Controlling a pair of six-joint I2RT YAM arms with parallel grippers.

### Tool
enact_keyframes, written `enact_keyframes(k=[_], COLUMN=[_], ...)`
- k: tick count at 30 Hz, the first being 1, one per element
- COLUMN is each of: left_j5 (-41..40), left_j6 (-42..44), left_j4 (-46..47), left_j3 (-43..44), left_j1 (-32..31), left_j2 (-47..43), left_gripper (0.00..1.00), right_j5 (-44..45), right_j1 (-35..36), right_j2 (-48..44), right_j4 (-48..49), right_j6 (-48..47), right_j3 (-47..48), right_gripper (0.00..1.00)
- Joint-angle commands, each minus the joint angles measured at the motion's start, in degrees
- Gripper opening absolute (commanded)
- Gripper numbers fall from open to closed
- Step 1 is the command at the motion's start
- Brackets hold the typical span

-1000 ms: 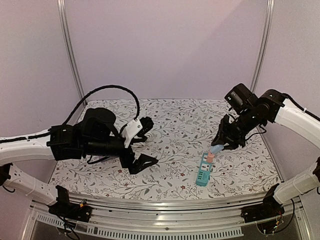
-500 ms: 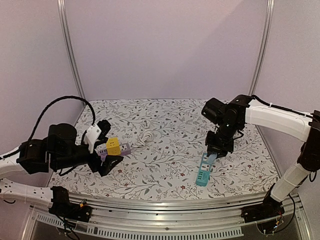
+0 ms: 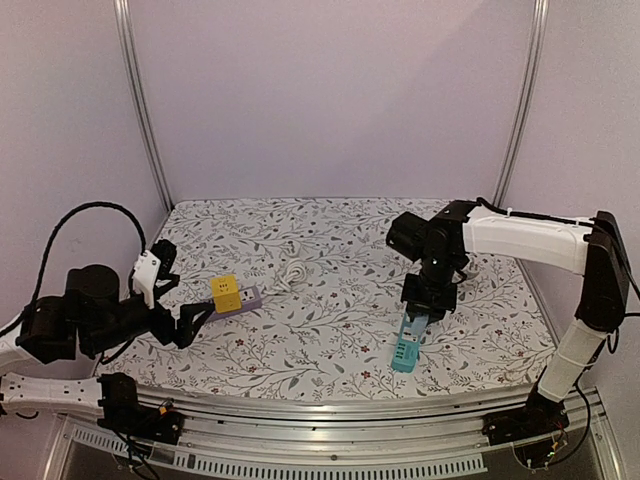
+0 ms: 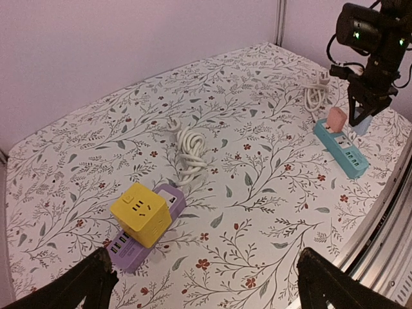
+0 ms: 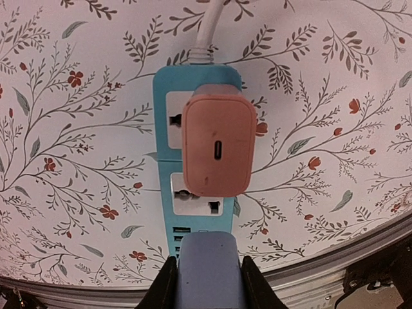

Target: Insert the plug

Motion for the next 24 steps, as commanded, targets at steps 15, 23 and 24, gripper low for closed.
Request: enact_keyframes(k=[15, 23, 24], left_j5=[-1.9, -1.7, -1.7], left_j6=[0.6, 0.6, 0.6], left_j4=[-0.4, -0.4, -0.4], left_j3=[-0.8, -0.8, -0.9], left_j1=[-0.7, -0.7, -0.7], left_j2=[0.8, 1.1, 1.2], left_gripper=[0.99, 1.00, 1.00], right_j5=[4.2, 4.8, 4.8], right_j1=[0.5, 0.5, 0.5], right_j2=[1.7, 3.0, 3.1], right_j4=[4.7, 6.1, 6.3], right_j6=[-0.5, -0.8, -0.8], right_j3=[-3.0, -4.0, -4.2], right_gripper=[0.00, 0.00, 0.00])
